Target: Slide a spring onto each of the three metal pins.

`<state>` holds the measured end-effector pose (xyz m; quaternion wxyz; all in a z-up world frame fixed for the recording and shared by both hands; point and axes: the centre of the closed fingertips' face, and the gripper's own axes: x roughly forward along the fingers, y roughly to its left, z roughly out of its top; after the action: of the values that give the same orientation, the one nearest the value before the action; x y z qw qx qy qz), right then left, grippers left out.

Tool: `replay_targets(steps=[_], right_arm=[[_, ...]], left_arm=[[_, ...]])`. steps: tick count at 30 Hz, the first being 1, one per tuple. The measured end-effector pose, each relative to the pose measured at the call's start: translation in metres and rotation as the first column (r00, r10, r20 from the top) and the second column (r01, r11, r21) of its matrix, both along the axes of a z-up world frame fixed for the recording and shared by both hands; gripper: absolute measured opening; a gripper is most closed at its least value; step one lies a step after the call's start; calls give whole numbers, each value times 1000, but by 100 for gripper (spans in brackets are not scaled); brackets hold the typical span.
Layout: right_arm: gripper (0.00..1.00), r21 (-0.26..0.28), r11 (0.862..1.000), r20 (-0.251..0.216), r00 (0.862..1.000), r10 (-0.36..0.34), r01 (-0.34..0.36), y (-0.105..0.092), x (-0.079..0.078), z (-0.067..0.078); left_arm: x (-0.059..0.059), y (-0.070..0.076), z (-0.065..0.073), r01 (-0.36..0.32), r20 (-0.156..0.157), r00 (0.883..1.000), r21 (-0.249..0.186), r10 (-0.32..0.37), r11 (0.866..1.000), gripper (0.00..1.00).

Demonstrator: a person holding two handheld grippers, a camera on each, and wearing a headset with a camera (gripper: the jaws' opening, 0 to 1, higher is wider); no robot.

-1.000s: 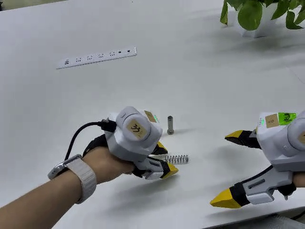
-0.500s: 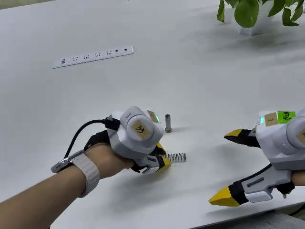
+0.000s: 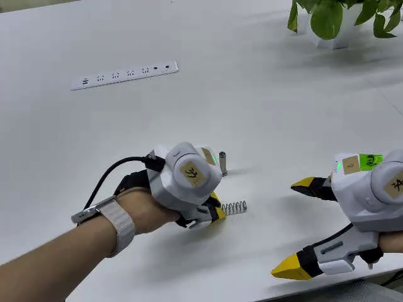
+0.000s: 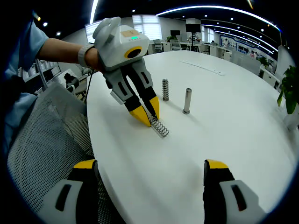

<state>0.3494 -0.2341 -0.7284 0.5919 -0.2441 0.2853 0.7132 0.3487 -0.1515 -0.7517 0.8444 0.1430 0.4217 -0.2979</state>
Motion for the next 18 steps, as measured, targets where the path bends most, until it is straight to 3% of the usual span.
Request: replay_targets(steps=[12, 15, 18], right_arm=[[94, -5, 1000, -7, 1000, 12, -12, 1, -5, 1], [94, -7, 1000, -7, 1000, 23, -23, 5, -9, 1], [91, -14, 999, 1, 999, 50, -50, 8, -15, 0]], left_arm=[[-15, 2, -1, -115, 13, 993, -104, 117, 988, 10], [-20, 5, 3, -186, 26, 981, -155, 192, 970, 10], [-24, 11, 7, -230, 38, 970, -175, 240, 957, 10]])
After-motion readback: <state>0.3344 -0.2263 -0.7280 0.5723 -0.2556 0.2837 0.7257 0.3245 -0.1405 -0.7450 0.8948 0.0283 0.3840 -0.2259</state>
